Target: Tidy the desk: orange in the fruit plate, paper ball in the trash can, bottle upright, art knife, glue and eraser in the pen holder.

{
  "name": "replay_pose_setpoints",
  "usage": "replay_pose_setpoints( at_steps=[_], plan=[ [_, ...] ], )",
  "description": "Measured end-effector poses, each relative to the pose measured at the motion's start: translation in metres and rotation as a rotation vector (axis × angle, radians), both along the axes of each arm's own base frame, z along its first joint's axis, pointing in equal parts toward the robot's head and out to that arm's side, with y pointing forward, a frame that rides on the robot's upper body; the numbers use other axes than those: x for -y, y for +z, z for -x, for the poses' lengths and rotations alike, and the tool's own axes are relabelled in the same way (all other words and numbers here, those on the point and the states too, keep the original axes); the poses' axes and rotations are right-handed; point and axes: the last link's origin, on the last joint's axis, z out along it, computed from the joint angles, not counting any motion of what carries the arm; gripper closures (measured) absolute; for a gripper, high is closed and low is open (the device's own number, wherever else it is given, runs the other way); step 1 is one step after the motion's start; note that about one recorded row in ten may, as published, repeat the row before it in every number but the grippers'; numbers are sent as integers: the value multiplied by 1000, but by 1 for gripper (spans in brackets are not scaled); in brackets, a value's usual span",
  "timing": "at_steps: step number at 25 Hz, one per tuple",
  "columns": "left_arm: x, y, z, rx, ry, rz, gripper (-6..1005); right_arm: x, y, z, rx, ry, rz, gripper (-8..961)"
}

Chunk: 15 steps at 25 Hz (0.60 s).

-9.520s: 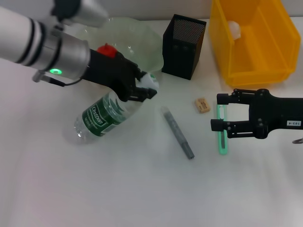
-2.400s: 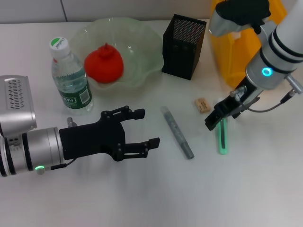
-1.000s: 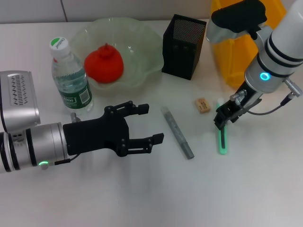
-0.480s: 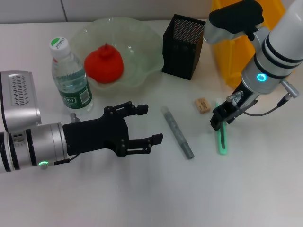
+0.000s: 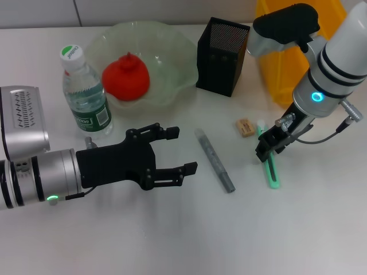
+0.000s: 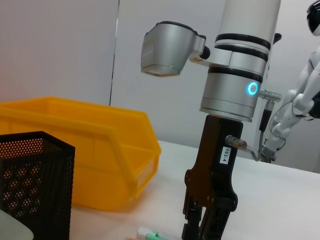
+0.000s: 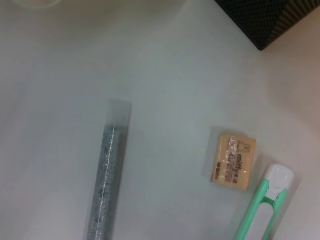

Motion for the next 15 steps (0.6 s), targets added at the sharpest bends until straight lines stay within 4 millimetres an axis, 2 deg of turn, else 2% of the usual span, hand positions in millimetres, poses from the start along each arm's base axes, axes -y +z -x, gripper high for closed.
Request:
replay_pose_setpoints(
  at_steps=[12, 15],
  plan=[
    [0, -1, -1, 2, -1, 1, 143, 1, 0, -1, 17, 4, 8, 632],
    [0, -1, -1, 2, -1, 1, 143, 1, 1, -1, 19, 6, 7, 732]
  ],
)
